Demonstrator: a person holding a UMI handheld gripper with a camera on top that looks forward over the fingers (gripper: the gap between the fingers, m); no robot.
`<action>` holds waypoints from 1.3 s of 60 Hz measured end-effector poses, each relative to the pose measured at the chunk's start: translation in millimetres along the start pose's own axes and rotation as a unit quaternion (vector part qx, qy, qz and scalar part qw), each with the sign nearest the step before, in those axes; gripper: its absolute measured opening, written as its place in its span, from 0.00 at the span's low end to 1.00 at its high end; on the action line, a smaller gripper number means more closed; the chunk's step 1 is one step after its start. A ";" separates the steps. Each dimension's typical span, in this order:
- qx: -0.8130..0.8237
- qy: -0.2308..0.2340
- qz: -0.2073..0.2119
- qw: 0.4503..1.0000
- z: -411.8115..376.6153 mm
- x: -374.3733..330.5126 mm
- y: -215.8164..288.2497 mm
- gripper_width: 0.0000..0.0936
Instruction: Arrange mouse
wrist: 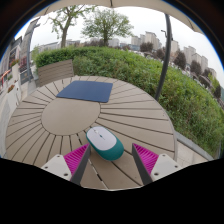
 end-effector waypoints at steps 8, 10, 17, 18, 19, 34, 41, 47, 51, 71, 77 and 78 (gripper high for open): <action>0.016 -0.004 -0.005 1.000 2.3 16.6 12.6 0.91; 0.017 -0.007 -0.006 1.000 3.5 20.4 15.1 0.91; 0.023 -0.008 -0.012 1.000 4.5 29.4 20.9 0.91; 0.023 -0.009 -0.012 1.000 5.0 30.7 21.9 0.91; 0.022 -0.011 -0.012 1.000 5.8 31.8 22.5 0.92; 0.033 -0.011 -0.022 0.999 9.7 35.6 24.2 0.90; 0.032 -0.008 -0.024 0.999 7.1 35.7 23.7 0.85; 0.016 -0.002 -0.030 0.999 2.4 35.8 23.5 0.48; -0.006 -0.016 -0.038 0.999 7.1 34.2 30.0 0.46; 0.030 0.068 0.029 0.997 -66.2 60.9 233.7 0.46; 0.031 0.064 0.046 0.996 -105.6 99.4 272.9 0.46; 0.032 0.063 0.046 0.996 -112.7 106.0 276.2 0.46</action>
Point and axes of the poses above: the point between the fingertips, and its own axes, seen from behind it with the camera up: z to the right, y up, x forward, the way the camera looks, the point moved 6 cm from there along -x, backward, against the way the camera looks, and after that the axes turned 15 degrees about -y, right-handed, at the moved point
